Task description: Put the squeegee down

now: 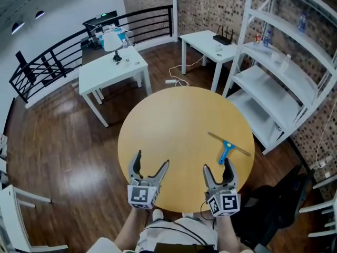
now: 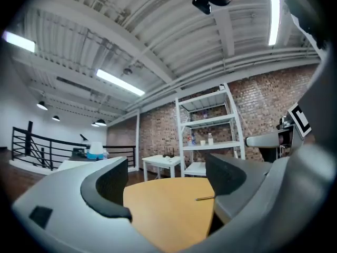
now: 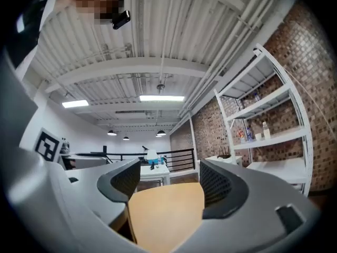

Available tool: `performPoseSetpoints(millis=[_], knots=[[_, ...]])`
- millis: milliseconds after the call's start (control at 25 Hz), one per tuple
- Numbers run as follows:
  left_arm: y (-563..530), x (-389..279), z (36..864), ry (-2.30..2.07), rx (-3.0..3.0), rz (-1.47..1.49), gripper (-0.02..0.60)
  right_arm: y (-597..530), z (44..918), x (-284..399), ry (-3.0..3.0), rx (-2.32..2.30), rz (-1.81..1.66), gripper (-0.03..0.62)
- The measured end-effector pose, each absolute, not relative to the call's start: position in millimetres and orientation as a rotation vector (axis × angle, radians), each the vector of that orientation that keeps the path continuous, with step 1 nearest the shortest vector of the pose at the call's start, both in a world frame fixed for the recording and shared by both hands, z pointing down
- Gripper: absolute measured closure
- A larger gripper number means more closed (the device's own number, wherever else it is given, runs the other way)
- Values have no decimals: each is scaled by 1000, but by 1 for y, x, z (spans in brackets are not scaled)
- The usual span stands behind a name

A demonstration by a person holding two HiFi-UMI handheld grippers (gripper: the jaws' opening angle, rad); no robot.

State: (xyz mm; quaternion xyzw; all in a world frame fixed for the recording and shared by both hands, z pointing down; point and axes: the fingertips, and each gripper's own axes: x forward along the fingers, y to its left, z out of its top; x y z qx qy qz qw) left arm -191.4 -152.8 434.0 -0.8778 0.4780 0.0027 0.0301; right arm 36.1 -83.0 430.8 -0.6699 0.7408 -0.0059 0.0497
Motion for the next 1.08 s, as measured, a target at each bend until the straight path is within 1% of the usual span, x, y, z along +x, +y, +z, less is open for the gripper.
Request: performPoseSetpoints(millis=[160,320,440,640,1080], knots=[[-143,-238,428,1658,-2604,44,121,-89,430,25,2249,-2149,28,240],[-139,-258,436,1758,-2585,71,123,-93,435,6,2279,-2116,32,241],[-136,-264,436,1778,-2552,80,124,-94,433,-4,2297,-2106,40,241],[-136,-265,449,1719,-2537,-37,124,-97,430,-12,2305,-2086,38,243],[-138,-274,452,1753,-2551,-54,124,-99,446,-21,2328,-2076,-25,243]])
